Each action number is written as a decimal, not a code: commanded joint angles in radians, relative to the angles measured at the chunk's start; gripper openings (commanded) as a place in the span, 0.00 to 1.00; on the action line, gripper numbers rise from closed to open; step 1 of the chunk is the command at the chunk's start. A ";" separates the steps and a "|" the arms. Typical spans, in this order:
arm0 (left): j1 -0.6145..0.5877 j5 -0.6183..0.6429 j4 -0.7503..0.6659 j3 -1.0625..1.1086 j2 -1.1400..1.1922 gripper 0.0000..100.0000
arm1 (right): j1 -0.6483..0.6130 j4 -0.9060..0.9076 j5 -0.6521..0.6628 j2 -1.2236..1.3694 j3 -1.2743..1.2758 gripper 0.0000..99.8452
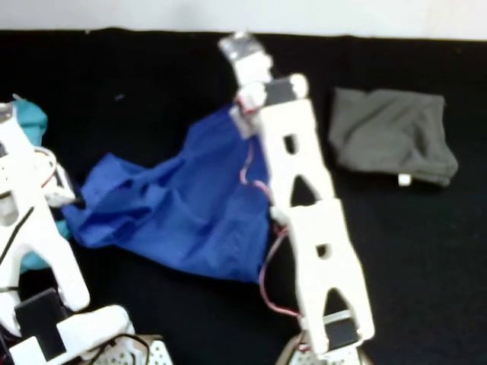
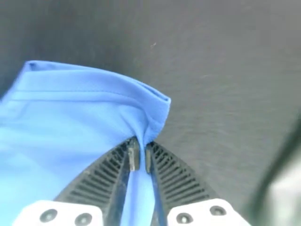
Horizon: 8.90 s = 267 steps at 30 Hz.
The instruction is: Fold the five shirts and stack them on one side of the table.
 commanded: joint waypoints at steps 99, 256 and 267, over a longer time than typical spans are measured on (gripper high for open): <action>0.061 -0.328 0.327 -0.067 0.401 0.23 | 0.280 0.065 0.249 -1.851 1.607 0.01; 0.288 -0.164 0.253 -1.020 -0.608 0.01 | 0.469 -0.305 0.117 -1.567 0.257 0.01; 0.288 -0.164 0.252 -1.007 -0.607 0.01 | 0.427 -0.314 0.117 -1.550 0.315 0.01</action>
